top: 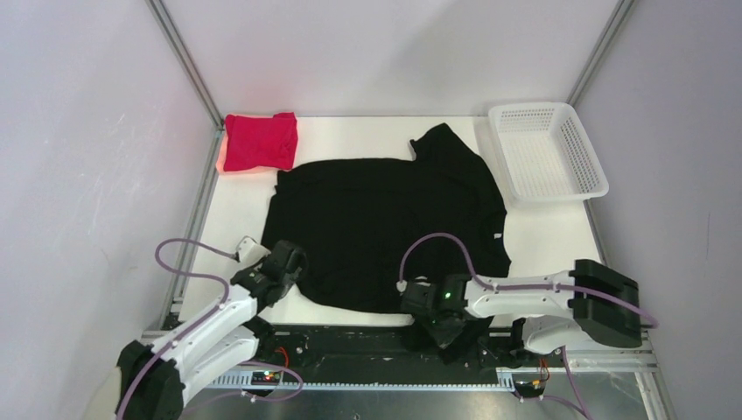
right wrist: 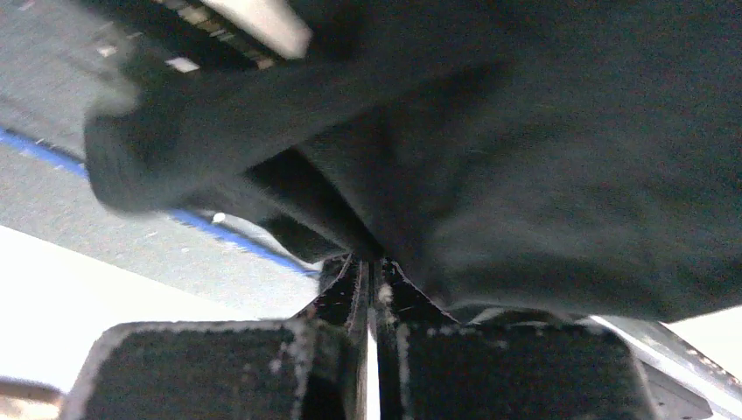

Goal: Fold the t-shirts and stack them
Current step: Fold the flattened tshirt in 1/3 of the way

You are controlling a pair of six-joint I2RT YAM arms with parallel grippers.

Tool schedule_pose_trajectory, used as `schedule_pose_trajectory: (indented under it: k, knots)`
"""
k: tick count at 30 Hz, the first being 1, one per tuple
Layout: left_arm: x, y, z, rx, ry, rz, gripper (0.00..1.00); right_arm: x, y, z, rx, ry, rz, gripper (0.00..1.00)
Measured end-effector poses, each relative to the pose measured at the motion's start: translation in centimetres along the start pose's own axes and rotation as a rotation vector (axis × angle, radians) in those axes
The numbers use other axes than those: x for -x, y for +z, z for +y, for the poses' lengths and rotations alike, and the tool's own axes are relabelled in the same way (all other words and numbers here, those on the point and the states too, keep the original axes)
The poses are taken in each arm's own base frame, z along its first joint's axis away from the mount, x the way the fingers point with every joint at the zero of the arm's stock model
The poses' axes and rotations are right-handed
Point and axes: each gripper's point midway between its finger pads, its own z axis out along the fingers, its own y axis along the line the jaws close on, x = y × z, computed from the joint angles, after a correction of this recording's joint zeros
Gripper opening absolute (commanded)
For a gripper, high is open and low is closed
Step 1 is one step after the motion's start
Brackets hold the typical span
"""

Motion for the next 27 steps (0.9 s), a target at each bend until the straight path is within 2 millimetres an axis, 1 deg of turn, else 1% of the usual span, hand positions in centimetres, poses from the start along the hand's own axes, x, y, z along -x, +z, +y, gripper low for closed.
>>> schedule_pose_trajectory:
  k: [3,4,8,12,15,19,23,27]
  knots:
    - [0.4,-0.7,-0.5,-0.058,-0.035,-0.009,0.0,0.7,-0.8,-2.3,-0.021,0.069,-0.05,0.0]
    - [0.6,-0.9,-0.6,-0.076,-0.045,-0.013,0.0,1.1,-1.3,-2.6,-0.011,0.088,-0.076,0.0]
    - [1.1,-1.5,-1.2,-0.115,-0.05,-0.024,0.0,3.9,-3.9,-4.4,0.029,0.184,-0.215,0.0]
    - [1.8,-2.0,-2.2,-0.114,-0.015,-0.029,0.0,6.3,-5.8,-6.8,0.0,0.261,-0.292,0.0]
    - [2.4,-2.2,-3.2,-0.104,0.009,-0.037,0.0,8.4,-7.3,-8.4,-0.018,0.308,-0.352,0.0]
    - [3.7,-2.1,-4.0,-0.074,0.02,-0.064,0.0,11.0,-9.1,-11.5,-0.077,0.373,-0.426,0.0]
    - [5.1,-1.6,-4.0,-0.029,0.011,-0.094,0.0,13.4,-10.8,-14.6,-0.123,0.421,-0.505,0.0]
    - [6.5,-1.1,-4.6,0.008,0.012,-0.117,0.0,15.2,-11.9,-17.1,-0.15,0.439,-0.551,0.0]
